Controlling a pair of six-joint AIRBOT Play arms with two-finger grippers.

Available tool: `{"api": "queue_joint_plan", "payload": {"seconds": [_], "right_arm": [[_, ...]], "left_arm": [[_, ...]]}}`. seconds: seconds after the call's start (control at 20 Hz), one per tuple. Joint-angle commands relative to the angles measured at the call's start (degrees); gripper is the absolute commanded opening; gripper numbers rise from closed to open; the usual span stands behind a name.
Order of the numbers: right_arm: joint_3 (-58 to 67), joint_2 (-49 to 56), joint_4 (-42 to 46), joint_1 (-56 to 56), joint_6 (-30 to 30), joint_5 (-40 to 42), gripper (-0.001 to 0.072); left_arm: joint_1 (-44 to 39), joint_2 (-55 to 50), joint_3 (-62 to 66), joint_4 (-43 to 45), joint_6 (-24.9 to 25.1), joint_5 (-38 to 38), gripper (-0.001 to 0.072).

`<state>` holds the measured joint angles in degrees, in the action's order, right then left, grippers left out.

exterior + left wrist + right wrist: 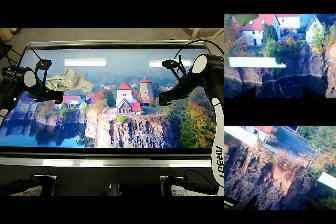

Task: Fold the shirts.

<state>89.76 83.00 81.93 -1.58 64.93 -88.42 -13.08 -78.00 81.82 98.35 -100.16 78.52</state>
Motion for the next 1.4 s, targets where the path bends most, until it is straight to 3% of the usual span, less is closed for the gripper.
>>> {"api": "queue_joint_plan", "payload": {"seconds": [0.0,0.55,0.7,1.1,1.15,1.25,1.35], "right_arm": [[0.0,0.02,-0.02,-0.04,0.0,-0.02,0.0695],[0.0,0.02,-0.02,-0.04,0.0,-0.02,0.0695],[0.0,0.02,-0.02,-0.04,-0.02,1.86,0.0692],[0.0,0.02,0.15,-0.04,-0.22,20.59,0.0693],[0.0,0.02,0.13,-0.04,-0.22,23.04,0.0693],[0.0,0.09,-0.13,-0.04,-0.2,24.98,0.0694],[0.0,0.28,-0.31,-0.04,-0.2,23.71,0.0693]], "left_arm": [[0.02,0.02,-0.02,0.0,0.02,-0.02,0.072],[0.02,0.02,-0.02,0.0,0.02,-0.02,0.072],[-0.15,-0.17,-0.44,-0.04,-0.66,-10.29,0.072],[1.03,-4.98,2.32,0.46,-1.05,-36.68,0.0708],[2.64,-8.57,6.29,0.46,-1.05,-35.76,0.0641],[6.49,-18.32,17.4,0.39,-2.4,-28.68,0.0641],[10.4,-29.42,30.01,-4.11,-4.0,-18.32,0.072]]}}
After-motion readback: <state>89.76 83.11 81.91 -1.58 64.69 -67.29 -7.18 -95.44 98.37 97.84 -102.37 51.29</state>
